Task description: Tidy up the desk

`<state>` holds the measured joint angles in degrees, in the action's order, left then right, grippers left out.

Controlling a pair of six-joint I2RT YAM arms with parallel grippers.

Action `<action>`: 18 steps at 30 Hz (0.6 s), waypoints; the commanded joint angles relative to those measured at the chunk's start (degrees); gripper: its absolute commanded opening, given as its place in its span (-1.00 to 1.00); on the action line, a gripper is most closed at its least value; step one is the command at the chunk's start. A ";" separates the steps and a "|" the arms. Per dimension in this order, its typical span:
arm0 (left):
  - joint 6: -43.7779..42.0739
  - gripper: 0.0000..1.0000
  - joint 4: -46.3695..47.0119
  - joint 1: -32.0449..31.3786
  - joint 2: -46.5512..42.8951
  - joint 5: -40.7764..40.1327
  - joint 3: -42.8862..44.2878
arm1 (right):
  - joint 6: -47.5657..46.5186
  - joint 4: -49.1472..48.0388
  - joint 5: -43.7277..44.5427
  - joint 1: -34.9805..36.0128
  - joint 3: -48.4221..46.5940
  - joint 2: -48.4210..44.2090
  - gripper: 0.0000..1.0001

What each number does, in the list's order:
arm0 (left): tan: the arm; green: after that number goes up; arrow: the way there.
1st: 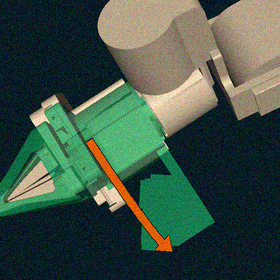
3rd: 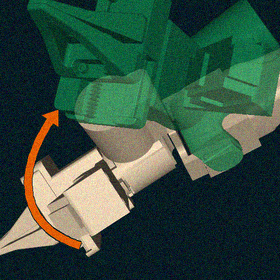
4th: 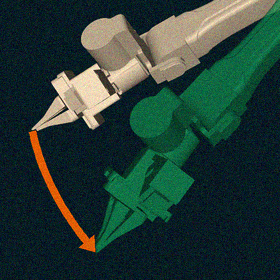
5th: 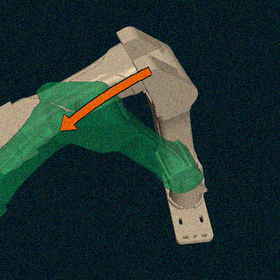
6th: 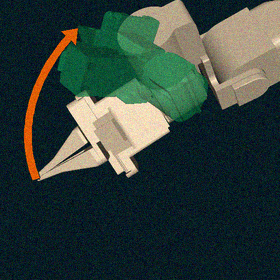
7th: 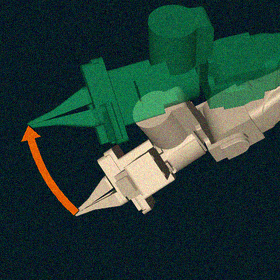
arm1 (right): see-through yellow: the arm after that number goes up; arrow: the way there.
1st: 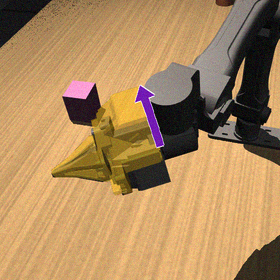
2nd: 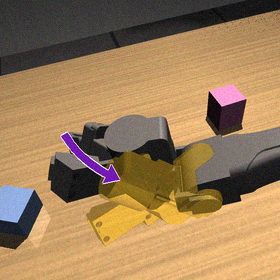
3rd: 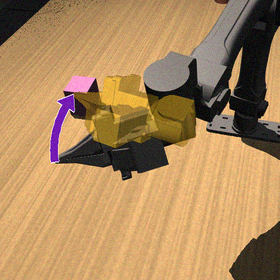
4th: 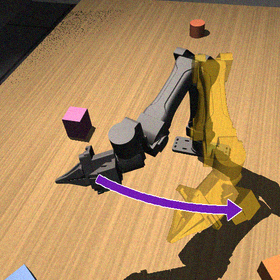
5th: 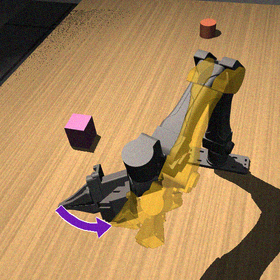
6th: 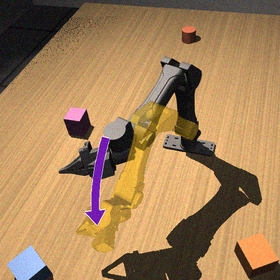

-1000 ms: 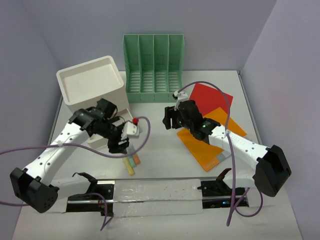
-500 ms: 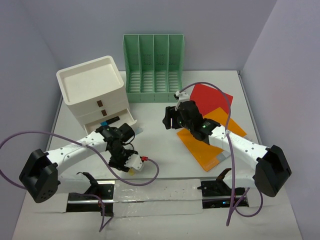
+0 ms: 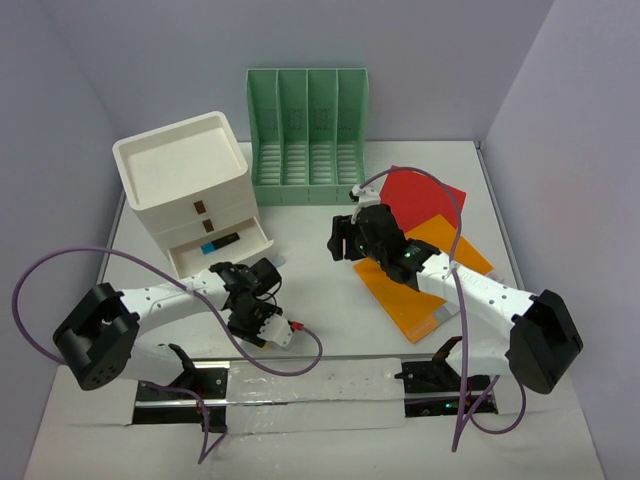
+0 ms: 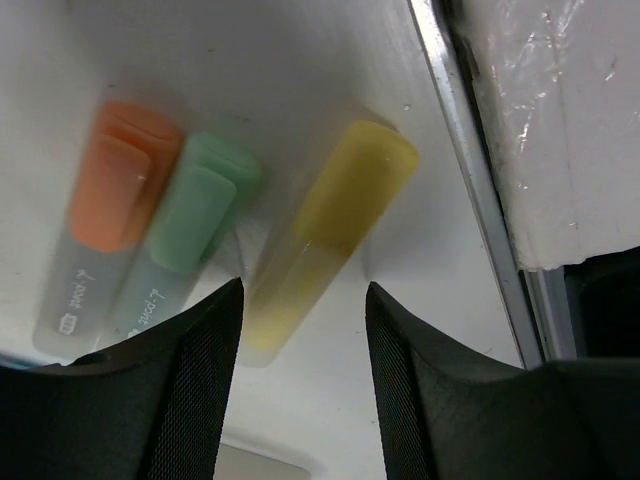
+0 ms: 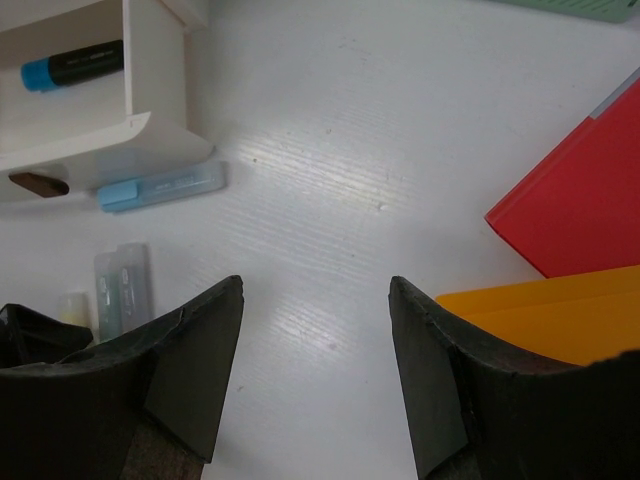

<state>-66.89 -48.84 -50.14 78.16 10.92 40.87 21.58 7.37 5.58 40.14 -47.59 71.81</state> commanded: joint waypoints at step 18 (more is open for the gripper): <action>1.45 -0.68 5.61 -4.93 5.15 -1.77 -2.39 | -0.26 -0.22 3.37 0.29 0.79 -1.78 0.34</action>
<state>-65.86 -44.42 -54.39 81.61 5.74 40.95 21.54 7.72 7.11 40.16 -47.27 71.79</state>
